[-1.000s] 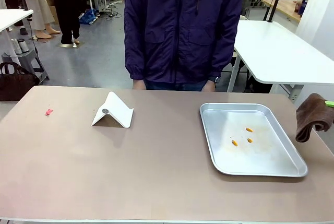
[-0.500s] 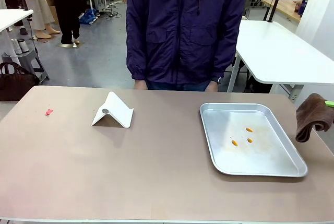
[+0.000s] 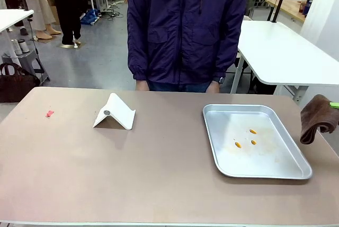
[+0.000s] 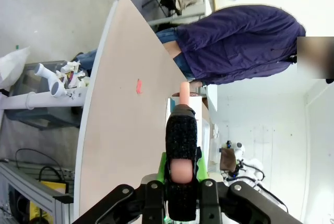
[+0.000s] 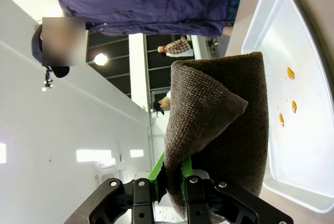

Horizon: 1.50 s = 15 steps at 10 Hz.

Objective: Clean the surface of the table.
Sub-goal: If a person points to the right, clean the right side of the table with your right hand, and if they point to the left, clean the left side with your left hand.

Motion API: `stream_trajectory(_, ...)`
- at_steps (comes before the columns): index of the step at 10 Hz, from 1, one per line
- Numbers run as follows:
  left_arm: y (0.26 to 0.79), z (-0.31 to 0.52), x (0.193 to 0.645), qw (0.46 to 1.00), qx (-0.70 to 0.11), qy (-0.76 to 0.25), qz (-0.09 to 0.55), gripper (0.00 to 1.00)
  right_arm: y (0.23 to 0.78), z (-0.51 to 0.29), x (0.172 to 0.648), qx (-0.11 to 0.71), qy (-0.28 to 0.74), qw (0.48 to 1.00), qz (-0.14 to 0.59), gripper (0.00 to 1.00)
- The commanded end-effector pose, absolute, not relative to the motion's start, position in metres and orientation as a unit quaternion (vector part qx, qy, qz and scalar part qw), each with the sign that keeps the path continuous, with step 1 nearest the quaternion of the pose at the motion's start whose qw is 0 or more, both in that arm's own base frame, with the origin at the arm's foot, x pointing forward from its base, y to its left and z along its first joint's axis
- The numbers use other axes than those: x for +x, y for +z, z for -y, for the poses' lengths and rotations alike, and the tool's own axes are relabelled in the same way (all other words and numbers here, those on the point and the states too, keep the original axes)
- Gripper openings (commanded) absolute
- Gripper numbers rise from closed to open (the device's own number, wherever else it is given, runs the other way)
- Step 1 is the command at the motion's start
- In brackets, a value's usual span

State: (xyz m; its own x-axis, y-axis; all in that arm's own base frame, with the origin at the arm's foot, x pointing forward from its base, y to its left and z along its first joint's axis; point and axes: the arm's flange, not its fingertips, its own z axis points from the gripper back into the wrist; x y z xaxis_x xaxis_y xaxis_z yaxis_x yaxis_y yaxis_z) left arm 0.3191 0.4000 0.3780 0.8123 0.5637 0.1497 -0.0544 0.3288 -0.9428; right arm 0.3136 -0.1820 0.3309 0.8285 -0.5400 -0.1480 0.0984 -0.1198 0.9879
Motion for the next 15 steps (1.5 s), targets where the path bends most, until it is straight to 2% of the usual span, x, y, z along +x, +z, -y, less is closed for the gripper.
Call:
stream_trajectory(1,0.383,-0.376,0.345,0.807,-0.53,0.15,0.215,0.22,0.336,0.182,0.314,0.711,-0.244,0.64,0.161,0.0)
stream_trajectory(6,0.367,-0.337,0.424,0.861,-0.48,0.085,0.148,0.22,0.336,0.182,0.314,0.711,-0.244,0.64,0.161,0.0)
stream_trajectory(10,0.336,-0.331,0.463,0.875,-0.439,0.097,0.18,0.22,0.336,0.182,0.314,0.711,-0.244,0.64,0.161,0.0)
stream_trajectory(15,0.321,-0.332,0.485,0.866,-0.441,0.131,0.197,0.22,0.336,0.182,0.314,0.711,-0.244,0.64,0.161,0.0)
